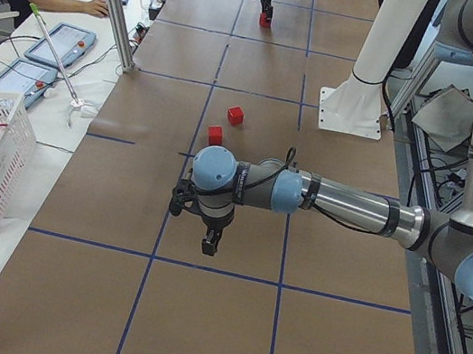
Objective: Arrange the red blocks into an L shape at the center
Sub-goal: 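Lower the right gripper onto the lone red cube and grasp it, then carry the red cube with the right gripper to the table center and lower it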
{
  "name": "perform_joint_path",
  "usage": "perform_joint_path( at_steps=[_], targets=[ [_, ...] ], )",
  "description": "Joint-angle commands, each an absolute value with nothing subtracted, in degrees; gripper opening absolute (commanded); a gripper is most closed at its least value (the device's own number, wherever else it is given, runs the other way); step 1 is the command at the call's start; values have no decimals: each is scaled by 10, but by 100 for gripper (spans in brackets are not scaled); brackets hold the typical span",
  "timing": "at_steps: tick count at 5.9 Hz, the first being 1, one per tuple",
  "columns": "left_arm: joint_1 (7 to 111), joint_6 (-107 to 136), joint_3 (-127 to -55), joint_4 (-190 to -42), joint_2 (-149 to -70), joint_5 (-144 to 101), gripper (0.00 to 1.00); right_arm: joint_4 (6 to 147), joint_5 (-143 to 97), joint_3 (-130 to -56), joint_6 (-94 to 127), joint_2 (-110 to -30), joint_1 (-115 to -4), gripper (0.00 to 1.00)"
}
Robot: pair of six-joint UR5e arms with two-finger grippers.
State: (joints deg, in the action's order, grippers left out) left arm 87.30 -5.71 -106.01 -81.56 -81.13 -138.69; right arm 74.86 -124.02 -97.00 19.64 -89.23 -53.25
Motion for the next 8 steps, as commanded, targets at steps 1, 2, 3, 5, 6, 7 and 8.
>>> perform_joint_path(
  at_steps=[1, 2, 3, 5, 6, 7, 8],
  targets=[
    [874, -58, -1061, -816, -811, -1388, 100, 749, -1241, -969, 198, -890, -532, 3],
    [874, -58, -1063, -817, -811, -1388, 100, 750, -1247, -996, 208, -890, -532, 0],
    [875, -57, -1073, -817, -811, -1388, 100, 757, -1252, -1038, 283, -870, -529, 0],
    [874, -58, -1077, -817, -811, -1387, 100, 756, -1255, -1056, 478, -776, -460, 0],
    [874, -61, -1078, -817, -811, -1387, 100, 757, -1232, -1055, 601, -715, -388, 0],
    [874, -62, -1078, -817, -812, -1387, 100, 758, -1188, -1050, 664, -674, -341, 0],
    [874, -62, -1078, -827, -811, -1387, 100, 793, -1156, -1036, 724, -615, -310, 0]
  ],
)
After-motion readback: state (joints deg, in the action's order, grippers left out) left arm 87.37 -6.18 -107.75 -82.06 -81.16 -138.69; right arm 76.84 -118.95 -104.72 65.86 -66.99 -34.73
